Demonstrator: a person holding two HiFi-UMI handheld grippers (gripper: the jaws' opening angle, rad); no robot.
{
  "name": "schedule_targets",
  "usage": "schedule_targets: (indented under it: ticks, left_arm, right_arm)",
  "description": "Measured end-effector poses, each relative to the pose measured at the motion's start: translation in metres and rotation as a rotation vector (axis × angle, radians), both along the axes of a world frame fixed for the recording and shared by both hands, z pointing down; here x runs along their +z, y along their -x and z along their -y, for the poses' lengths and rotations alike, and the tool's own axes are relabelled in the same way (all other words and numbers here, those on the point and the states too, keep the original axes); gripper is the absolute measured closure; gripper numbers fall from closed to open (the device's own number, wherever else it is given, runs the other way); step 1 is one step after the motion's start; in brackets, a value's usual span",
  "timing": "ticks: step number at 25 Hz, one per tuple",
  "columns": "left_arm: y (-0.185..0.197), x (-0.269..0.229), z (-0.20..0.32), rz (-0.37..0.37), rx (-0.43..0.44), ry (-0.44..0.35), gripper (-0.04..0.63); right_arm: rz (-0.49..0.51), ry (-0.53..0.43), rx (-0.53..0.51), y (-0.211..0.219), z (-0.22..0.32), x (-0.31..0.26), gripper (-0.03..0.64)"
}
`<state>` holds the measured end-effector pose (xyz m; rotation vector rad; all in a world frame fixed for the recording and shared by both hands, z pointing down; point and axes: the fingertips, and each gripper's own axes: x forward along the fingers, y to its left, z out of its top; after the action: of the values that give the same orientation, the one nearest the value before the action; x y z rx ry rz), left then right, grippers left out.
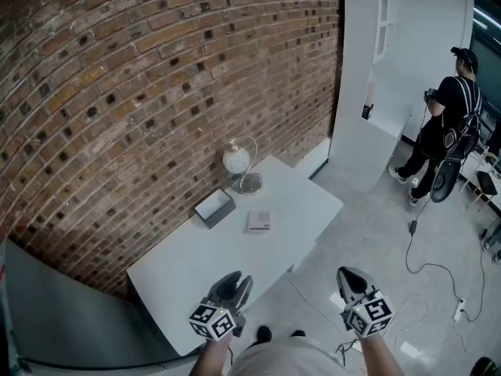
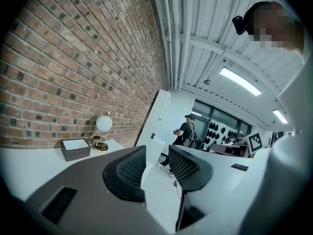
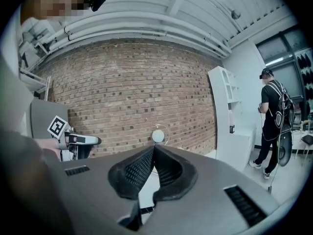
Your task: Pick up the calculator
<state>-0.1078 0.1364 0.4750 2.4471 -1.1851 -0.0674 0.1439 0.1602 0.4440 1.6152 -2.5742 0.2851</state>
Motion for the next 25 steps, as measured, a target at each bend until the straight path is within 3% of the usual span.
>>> schedule_targets:
  ticks: [25]
  left_arm:
    - [-0.044,0.028,-0.018,0.035,-0.032,0.068,0.405]
  right_arm:
    - [0.027,0.066,-0.085,-0.03,0.003,0.035,0.606]
